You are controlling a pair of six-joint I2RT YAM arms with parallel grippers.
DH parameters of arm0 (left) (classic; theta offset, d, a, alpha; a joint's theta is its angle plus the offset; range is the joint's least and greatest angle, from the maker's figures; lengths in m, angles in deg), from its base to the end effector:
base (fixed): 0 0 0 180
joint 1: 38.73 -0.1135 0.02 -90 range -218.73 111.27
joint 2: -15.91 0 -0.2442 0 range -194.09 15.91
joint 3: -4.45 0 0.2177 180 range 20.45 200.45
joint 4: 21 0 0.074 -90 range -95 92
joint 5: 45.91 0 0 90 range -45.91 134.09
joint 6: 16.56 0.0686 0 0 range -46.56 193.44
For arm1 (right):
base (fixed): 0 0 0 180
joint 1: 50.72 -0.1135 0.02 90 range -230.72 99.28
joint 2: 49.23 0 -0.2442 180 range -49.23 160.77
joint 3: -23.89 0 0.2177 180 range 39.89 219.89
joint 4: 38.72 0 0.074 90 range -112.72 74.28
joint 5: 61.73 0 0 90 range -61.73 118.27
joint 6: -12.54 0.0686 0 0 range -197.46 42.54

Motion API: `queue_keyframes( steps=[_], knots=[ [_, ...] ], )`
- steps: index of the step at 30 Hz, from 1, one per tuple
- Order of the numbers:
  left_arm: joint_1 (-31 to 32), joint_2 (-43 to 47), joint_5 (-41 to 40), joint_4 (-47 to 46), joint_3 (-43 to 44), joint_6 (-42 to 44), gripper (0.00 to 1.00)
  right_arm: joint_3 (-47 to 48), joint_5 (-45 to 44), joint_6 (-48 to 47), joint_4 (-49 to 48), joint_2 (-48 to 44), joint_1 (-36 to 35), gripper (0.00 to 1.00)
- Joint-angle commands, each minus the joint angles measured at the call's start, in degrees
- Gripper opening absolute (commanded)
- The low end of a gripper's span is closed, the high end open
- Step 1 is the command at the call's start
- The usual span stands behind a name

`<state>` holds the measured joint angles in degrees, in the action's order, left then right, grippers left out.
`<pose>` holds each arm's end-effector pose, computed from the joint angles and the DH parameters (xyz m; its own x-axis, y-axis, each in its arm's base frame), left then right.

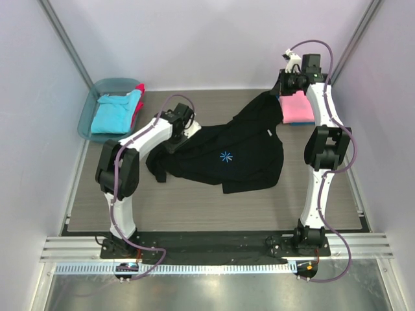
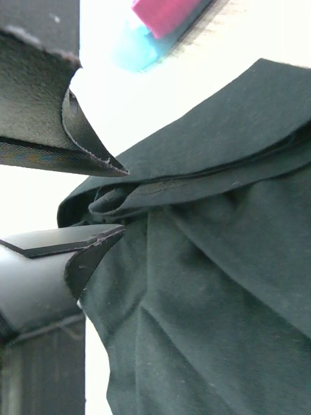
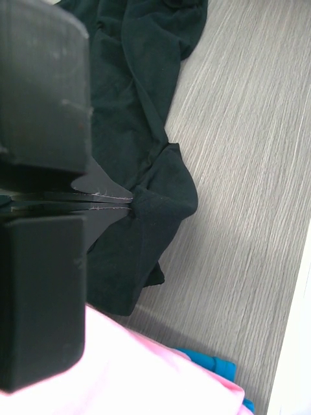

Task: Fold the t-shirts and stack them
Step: Flatten the tshirt out

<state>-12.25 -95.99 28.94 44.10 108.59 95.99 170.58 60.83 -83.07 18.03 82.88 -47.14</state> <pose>0.3375 -0.1481 0.1767 -0.6513 0.7380 -0.1764 0.6618 0.6662 0.3437 0.4935 0.0061 0.2610 -0.6330 -0.0429 -0.7729 -0.4093 0.8660 0.2871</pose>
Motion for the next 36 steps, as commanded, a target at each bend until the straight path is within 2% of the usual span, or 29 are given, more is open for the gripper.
queue_keyframes(
  steps=[1, 10, 28, 36],
  knots=[
    [-0.29, 2.38, -0.75, 0.03, -1.65, -0.13, 0.36, -0.17, 0.75, 0.42, -1.55, -2.48, -0.85, 0.01],
    [-1.78, 5.02, -0.57, -0.58, -6.04, 0.22, 0.36, -1.49, -0.39, -0.37, -1.38, -3.53, -1.38, 0.01],
    [-3.01, 4.85, -1.1, -4.1, -10.71, 0.74, 0.35, -1.93, -1.0, -0.99, -1.2, -4.32, -2.87, 0.01],
    [-3.01, 3.26, -1.98, -5.07, -7.46, 0.22, 0.2, -2.81, -1.27, -1.42, -1.2, -5.37, -2.87, 0.01]
  ],
)
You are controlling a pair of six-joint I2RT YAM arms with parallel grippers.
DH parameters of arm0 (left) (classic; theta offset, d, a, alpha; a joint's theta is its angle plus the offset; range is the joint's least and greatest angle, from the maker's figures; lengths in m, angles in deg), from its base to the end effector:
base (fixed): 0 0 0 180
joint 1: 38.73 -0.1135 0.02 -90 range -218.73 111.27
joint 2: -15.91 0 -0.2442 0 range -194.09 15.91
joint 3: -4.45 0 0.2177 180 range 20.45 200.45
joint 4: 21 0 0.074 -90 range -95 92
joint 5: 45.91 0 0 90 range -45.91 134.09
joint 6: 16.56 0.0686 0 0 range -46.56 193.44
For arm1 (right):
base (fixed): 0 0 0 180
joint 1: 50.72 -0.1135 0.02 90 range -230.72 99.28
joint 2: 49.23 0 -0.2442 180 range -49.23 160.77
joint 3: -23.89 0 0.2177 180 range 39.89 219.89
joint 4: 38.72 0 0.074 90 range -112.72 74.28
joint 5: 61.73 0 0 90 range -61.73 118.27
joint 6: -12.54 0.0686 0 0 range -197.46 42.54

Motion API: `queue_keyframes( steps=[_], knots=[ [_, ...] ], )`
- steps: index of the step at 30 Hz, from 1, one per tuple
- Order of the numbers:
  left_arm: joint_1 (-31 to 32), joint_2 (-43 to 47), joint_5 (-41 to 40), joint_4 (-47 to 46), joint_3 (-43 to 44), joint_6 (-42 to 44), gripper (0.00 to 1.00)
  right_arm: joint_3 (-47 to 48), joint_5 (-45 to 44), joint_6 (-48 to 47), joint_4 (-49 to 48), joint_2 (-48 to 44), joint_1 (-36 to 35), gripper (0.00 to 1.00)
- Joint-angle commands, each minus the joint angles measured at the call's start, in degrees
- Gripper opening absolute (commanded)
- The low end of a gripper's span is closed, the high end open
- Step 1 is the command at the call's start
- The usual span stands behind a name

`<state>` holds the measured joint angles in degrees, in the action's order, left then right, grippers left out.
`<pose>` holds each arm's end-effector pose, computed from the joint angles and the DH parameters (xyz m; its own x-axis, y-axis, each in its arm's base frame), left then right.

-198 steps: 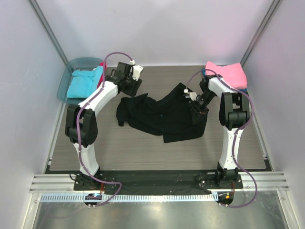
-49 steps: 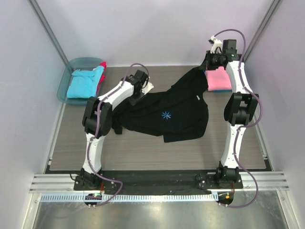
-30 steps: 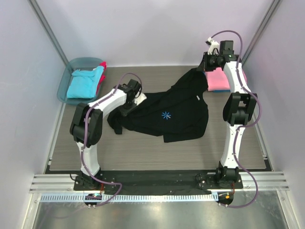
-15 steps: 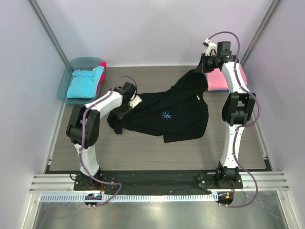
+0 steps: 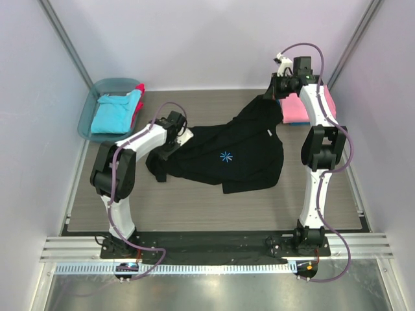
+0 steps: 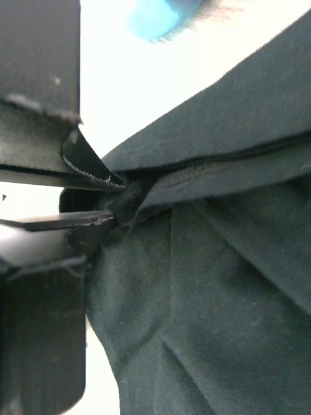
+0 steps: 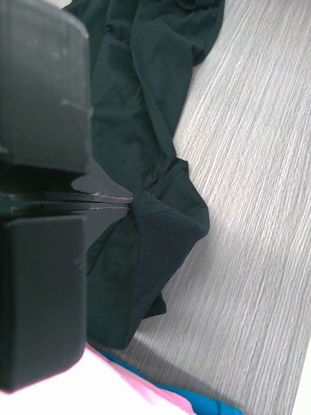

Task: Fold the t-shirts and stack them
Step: Flatten the tshirt out

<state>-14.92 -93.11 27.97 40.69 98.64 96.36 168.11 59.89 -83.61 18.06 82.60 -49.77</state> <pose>0.3212 -0.1209 0.1526 -0.6915 0.7141 -0.1096 0.6492 0.6807 0.3395 0.4906 0.0278 0.2495 -0.6568 -0.0803 -0.7498 -0.4333 0.8539 0.2881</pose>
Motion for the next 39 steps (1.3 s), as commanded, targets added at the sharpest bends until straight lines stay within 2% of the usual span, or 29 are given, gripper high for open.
queue_keyframes(
  steps=[1, 4, 5, 14, 19, 26, 31, 34, 36, 39],
  knots=[
    [-0.35, 0.2, -1.02, -1.48, 2.84, -0.15, 0.19, -0.52, -0.33, -0.88, -1.14, -5.27, -0.25, 0.01],
    [-0.35, 0.03, -0.41, -1.22, 2.84, -0.15, 0.08, -0.61, -0.33, -0.88, -1.14, -5.44, -0.25, 0.01],
    [-0.35, 0.2, -0.32, -1.13, 2.84, -0.15, 0.0, -0.61, -0.33, -0.88, -1.14, -5.36, -0.25, 0.01],
    [-0.61, 6.34, 1.79, 1.86, 4.42, 0.9, 0.0, 0.8, 0.11, -0.97, -0.34, -7.11, 0.54, 0.01],
    [-2.71, 13.9, 4.43, 3.61, 8.46, 1.08, 0.0, 3.26, -1.64, -2.36, -0.34, -12.46, 1.68, 0.01],
    [-4.3, 18.83, 8.2, 3.96, 7.41, -1.03, 0.0, 1.33, -4.45, -4.22, -0.17, -19.41, 2.13, 0.01],
    [-4.74, 26.29, 9.36, 5.03, 13.28, 0.1, 0.0, 4.31, -6.56, -4.92, -0.25, -24.86, 3.09, 0.01],
    [-4.91, 30.78, 6.55, 3.79, 16.8, 1.69, 0.0, 8.35, -12.53, -3.26, -2.27, -27.67, 3.44, 0.01],
    [-5.0, 32.28, 5.75, 5.18, 22.07, 1.78, 0.0, 9.84, -17.17, -2.29, -3.5, -30.82, 3.62, 0.01],
    [-5.01, 35.6, 4.43, 5.03, 25.43, 2.74, 0.0, 5.93, -21.75, -3.68, -7.45, -37.75, 3.71, 0.01]
  ],
)
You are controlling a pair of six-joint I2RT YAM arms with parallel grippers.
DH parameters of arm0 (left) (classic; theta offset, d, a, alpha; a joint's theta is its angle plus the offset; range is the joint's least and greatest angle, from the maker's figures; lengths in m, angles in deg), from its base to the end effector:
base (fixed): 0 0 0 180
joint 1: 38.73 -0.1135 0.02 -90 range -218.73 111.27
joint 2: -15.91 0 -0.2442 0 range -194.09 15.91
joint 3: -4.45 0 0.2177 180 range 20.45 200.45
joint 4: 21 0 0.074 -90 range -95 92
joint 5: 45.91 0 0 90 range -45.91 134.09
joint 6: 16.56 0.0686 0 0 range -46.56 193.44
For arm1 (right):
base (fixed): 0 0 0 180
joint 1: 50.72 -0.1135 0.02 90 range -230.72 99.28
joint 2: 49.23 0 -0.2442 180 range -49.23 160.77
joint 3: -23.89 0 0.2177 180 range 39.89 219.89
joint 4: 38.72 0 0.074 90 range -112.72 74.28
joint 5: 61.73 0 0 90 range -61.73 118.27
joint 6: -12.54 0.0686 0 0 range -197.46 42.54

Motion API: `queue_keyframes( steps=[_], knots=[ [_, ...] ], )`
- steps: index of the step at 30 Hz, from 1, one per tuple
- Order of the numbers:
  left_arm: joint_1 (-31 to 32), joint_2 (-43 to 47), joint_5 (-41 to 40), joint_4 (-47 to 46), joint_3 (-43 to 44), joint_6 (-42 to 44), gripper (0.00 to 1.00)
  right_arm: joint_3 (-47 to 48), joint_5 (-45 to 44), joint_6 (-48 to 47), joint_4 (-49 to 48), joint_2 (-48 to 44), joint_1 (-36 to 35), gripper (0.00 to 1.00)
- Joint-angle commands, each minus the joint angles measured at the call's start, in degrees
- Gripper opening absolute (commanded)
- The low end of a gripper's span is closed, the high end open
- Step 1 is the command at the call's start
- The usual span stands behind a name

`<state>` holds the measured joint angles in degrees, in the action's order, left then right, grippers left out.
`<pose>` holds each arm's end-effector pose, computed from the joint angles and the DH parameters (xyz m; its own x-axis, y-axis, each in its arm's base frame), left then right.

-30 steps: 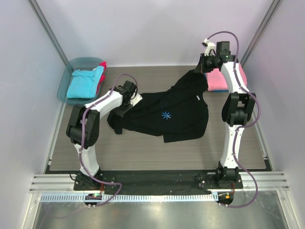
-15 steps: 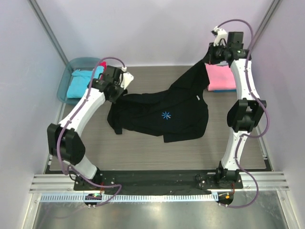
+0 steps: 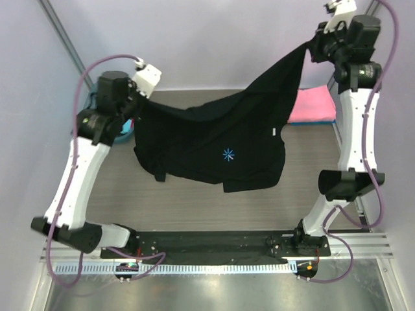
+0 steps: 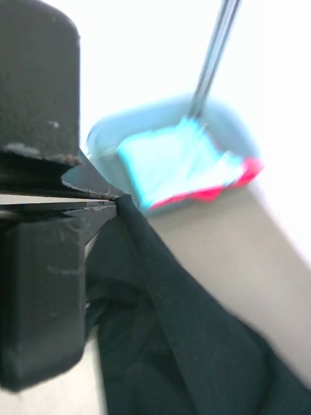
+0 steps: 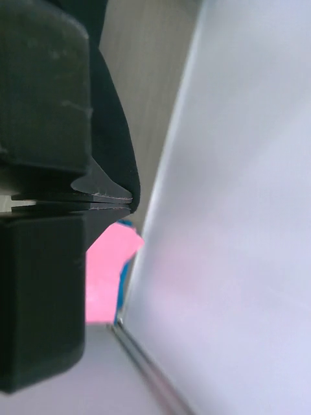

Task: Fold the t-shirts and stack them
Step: Flatten the tshirt out

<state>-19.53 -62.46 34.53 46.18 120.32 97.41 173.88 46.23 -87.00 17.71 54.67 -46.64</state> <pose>0.2555 -0.0769 0.4151 -0.3509 0.5464 -0.7605 0.3618 0.8282 0.4281 0.3672 -0.0050 0.4824 -0.1376 -0.1482 -0.9793 -0.2613 0.9591 -0.1085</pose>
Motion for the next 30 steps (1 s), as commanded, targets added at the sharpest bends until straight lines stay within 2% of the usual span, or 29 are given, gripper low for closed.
queue_keyframes(
  steps=[1, 3, 8, 17, 21, 30],
  knots=[
    [-0.39, 6.28, -2.48, -1.07, 3.75, 2.39, 0.0, -1.61, -9.5, -1.78, -9.64, -11.68, 0.49, 0.01],
    [-0.39, 8.57, -4.49, -3.18, 3.66, 3.01, 0.0, -5.47, -11.62, -3.55, -11.33, -15.55, 0.49, 0.01],
    [-1.27, 15.52, -6.7, -4.51, 4.45, 4.59, 0.0, -7.43, -19.87, -6.98, -13.7, -25.05, 0.58, 0.01],
    [-2.24, 24.91, -6.87, -5.03, 7.26, 5.39, 0.0, -7.43, -21.39, -8.12, -11.69, -37.88, 0.49, 0.01],
    [-2.5, 27.91, -7.84, -7.58, 8.58, 8.01, 0.0, -3.5, -20.07, -9.61, -9.14, -41.93, 0.49, 0.01],
    [-2.59, 28.01, -8.63, -13.82, 16.22, 14.17, 0.0, 11.27, -18.84, -14.18, -7.2, -40.53, 0.49, 0.01]
  ],
)
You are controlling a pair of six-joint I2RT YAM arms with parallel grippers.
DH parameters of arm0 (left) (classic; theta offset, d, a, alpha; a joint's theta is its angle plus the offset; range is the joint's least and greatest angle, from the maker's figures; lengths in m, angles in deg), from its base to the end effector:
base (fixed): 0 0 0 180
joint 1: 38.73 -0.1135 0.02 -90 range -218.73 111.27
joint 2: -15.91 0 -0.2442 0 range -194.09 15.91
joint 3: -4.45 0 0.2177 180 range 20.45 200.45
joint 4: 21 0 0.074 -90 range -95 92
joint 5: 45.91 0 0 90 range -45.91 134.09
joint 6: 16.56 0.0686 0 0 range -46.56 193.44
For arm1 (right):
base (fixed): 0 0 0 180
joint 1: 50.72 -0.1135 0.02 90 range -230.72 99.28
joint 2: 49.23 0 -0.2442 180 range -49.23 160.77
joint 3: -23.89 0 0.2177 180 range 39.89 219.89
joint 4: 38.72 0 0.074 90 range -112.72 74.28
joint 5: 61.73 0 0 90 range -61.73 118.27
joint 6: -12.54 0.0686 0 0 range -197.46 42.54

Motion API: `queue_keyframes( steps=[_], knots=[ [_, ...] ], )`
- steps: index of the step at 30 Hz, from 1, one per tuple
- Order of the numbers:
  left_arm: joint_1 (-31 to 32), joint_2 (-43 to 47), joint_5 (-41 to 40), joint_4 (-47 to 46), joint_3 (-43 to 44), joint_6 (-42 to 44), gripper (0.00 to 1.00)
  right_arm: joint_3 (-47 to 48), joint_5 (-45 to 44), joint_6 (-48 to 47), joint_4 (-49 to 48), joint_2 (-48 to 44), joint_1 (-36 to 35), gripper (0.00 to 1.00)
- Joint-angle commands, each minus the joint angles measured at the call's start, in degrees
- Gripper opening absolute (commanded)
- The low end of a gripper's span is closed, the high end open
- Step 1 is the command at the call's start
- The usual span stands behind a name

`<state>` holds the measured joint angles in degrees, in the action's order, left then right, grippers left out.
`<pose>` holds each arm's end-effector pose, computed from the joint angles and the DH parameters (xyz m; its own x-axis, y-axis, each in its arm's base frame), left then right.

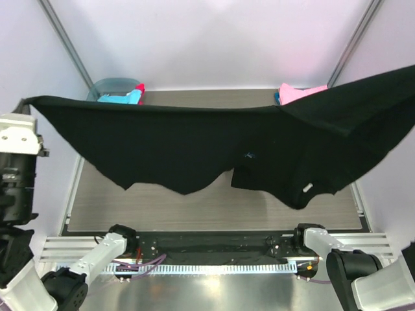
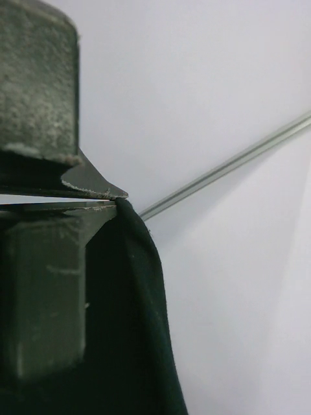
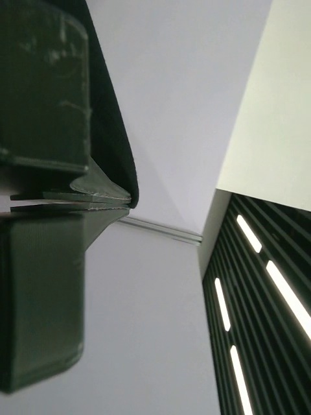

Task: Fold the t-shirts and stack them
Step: Flatten the tshirt out

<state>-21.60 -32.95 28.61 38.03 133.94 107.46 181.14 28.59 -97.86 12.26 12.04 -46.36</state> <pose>0.0293 0.0101 0.5638 0.3177 0.4663 -0.8256 -0.1581 0.8846 0.4388 -0.0191 0.0018 0.6450 0.6357 -0.3980 -0.6614 0.3133 0.9161 -0.2502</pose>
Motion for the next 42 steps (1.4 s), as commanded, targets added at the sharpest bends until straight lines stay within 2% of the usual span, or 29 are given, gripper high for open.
queue_keyframes(
  steps=[1, 4, 8, 10, 15, 17, 21, 25, 27, 29, 31, 32, 34, 35, 37, 38, 39, 42],
  knots=[
    [-0.51, -3.07, -2.79, -6.02, 5.4, 4.47, 0.0, 4.55, -1.02, -4.28, -2.63, 2.62, 0.3, 0.01],
    [-0.43, -5.62, -3.85, -7.43, 9.28, 6.93, 0.0, 4.12, -1.37, -7.01, -6.57, 4.11, 0.21, 0.01],
    [-0.43, -9.66, -4.9, -8.92, 7.46, 10.62, 0.0, 2.81, -1.46, -8.86, -10.27, 8.58, 0.3, 0.01],
    [-0.43, -11.16, -6.3, -10.85, 5.26, 12.56, 0.0, -1.31, -2.16, -9.91, -14.12, 10.0, 0.21, 0.01],
    [-0.95, -16.78, -6.49, -17.61, -8.0, 16.16, 0.0, -10.97, -2.61, -12.12, -21.0, 16.41, 0.21, 0.01],
    [-5.32, -20.37, -3.26, -18.76, -12.65, 14.07, 0.0, -17.28, 1.59, -12.99, -23.97, 19.14, 0.21, 0.01],
    [-9.03, -26.36, 0.8, -20.52, -17.67, 11.33, 0.0, -31.51, 3.64, -13.78, -28.12, 20.46, 0.21, 0.01],
    [-9.04, -35.3, 5.02, -26.49, -24.08, 10.89, 0.0, -40.86, 5.56, -13.61, -30.67, 24.85, -0.05, 0.01],
    [-9.04, -39.79, 6.86, -28.96, -24.98, 10.89, 0.0, -44.55, 7.32, -12.99, -30.5, 28.54, -1.1, 0.01],
    [-9.04, -47.87, 6.87, -29.66, -23.06, 10.28, 0.0, -47.02, 7.77, -14.31, -30.59, 33.09, -3.11, 0.01],
    [-9.04, -53.42, 5.3, -29.93, -18.34, 10.1, 0.0, -47.38, 7.24, -15.19, -30.59, 36.88, -4.36, 0.01],
    [-9.04, -59.45, 4.68, -30.19, -16.39, 9.93, 0.0, -47.12, 6.63, -15.37, -30.59, 40.99, -4.36, 0.01],
    [-9.04, -65.28, 3.19, -30.11, -12.0, 10.1, 0.0, -43.97, 5.14, -15.37, -30.76, 46.28, -6.82, 0.01],
    [-9.04, -70.18, 2.75, -30.28, -8.06, 10.45, 0.0, -40.04, 4.09, -14.67, -30.85, 52.22, -6.91, 0.01],
    [-9.13, -75.31, 1.26, -30.54, -3.39, 10.72, 0.0, -34.14, 0.83, -12.04, -29.28, 58.05, -7.17, 0.01],
    [-9.3, -79.68, 0.9, -30.72, 0.81, 10.72, 0.0, -27.33, -0.04, -11.16, -28.4, 61.56, -7.17, 0.01],
    [-9.48, -81.72, 0.55, -30.98, 2.94, 10.72, 0.0, -23.34, -3.19, -9.15, -26.22, 67.42, -7.26, 0.01],
    [-9.74, -88.57, -1.82, -34.4, 9.54, 10.37, 0.0, -11.29, -5.23, -7.55, -24.52, 77.55, -7.17, 0.01]
  ],
)
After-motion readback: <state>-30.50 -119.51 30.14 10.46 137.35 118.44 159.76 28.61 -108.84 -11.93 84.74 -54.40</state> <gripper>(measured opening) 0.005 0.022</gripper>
